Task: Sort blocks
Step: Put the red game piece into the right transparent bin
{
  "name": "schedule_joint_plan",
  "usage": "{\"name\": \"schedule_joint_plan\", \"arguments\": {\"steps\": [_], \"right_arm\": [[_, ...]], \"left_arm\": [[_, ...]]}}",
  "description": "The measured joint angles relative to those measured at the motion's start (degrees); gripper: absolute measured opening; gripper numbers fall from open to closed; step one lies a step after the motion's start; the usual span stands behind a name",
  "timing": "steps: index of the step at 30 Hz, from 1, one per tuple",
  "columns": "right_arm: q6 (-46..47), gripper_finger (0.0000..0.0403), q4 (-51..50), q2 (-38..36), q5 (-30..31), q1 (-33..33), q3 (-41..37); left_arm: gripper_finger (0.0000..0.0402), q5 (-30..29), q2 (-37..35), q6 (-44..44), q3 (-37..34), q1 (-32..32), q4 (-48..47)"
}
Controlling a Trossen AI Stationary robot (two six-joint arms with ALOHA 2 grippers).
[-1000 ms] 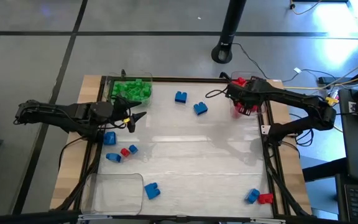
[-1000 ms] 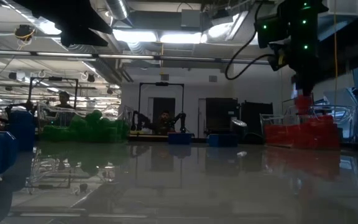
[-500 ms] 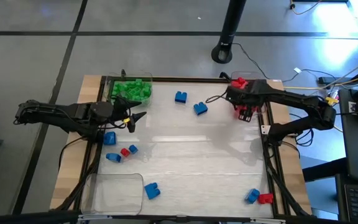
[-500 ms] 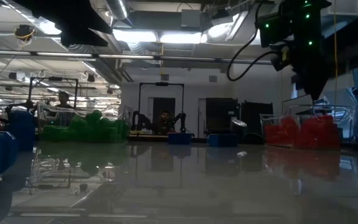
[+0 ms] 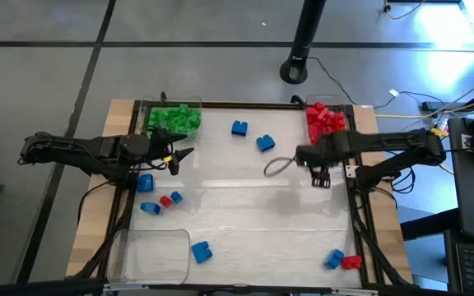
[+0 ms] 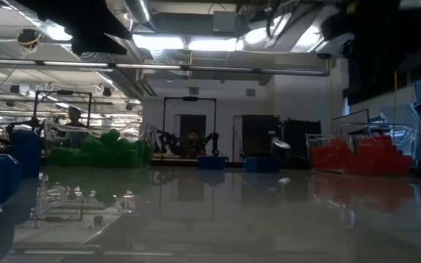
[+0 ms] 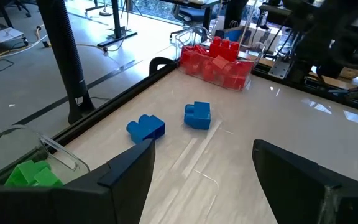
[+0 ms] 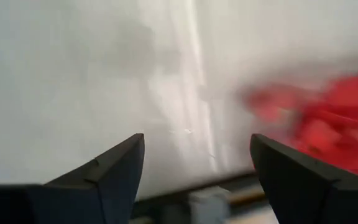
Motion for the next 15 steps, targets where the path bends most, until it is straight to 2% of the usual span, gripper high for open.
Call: {"name": "schedule_joint_plan", "arguments": {"steps": [5,15], "right_arm": [[9.86,0.0287,4.19,0.49,-6.24,11.91,0.00],[30.40,0.0286,11.87,6.32,-11.81,34.90,0.00]], "left_arm": [[0.0261,0.00,0.00,0.00,0.00,0.00,-0.02],[0.0261,0.00,0.01,-0.01,0.00,0.00,-0.02]]}}
